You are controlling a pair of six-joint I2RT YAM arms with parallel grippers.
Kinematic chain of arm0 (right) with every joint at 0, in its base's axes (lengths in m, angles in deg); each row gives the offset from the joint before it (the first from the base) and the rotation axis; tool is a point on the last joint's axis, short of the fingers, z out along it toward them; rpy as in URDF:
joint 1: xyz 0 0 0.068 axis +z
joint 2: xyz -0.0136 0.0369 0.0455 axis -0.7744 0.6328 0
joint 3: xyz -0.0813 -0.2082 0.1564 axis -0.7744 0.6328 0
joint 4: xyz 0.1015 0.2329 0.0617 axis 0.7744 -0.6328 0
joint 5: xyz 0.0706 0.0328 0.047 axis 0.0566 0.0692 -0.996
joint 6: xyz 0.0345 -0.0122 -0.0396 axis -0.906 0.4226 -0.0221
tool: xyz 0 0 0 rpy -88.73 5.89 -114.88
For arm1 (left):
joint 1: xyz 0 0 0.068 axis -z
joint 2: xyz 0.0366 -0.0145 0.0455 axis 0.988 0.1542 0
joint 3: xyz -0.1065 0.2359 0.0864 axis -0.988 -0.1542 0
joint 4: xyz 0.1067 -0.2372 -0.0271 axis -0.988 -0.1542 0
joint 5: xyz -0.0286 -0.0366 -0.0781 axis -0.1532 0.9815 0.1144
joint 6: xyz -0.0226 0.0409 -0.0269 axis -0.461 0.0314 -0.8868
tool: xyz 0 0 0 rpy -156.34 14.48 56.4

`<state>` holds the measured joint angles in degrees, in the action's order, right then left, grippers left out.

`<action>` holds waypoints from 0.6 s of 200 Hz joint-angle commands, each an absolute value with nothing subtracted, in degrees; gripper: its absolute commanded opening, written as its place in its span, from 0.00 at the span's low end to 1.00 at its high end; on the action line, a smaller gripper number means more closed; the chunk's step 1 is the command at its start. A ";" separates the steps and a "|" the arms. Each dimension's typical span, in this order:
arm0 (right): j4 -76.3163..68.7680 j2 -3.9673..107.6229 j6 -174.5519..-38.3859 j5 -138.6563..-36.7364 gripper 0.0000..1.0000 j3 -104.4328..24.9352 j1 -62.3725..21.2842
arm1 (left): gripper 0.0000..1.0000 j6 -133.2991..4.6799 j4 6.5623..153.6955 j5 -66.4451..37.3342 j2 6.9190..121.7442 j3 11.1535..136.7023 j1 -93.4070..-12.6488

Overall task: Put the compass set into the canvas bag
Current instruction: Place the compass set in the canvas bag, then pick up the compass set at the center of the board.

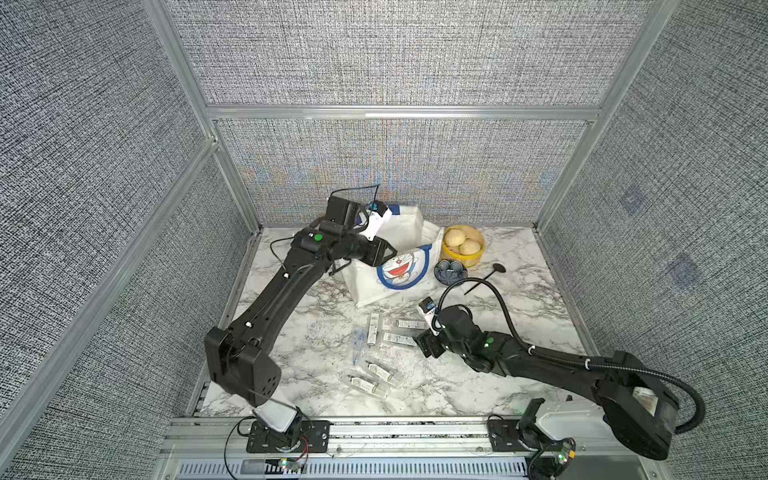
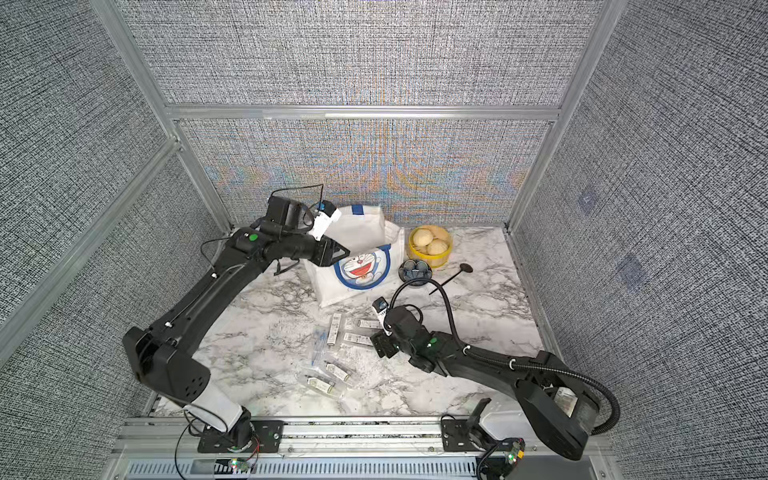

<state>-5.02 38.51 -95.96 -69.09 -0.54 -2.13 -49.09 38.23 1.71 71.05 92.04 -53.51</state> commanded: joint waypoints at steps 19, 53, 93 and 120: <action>-22.94 39.02 -94.79 -74.89 0.81 -7.62 -2.05 | 0.43 -50.46 47.70 2.54 64.48 79.92 -53.53; -32.98 43.21 -95.88 -78.61 0.81 -13.27 -1.96 | 0.44 -50.72 48.89 2.89 64.11 74.45 -53.56; -38.54 49.97 -95.64 -78.46 0.80 -18.98 -1.93 | 0.44 -53.21 47.21 2.70 65.48 74.34 -53.58; -39.82 54.26 -94.93 -78.75 0.79 -23.27 -1.92 | 0.44 -54.60 46.64 2.13 64.76 74.25 -53.69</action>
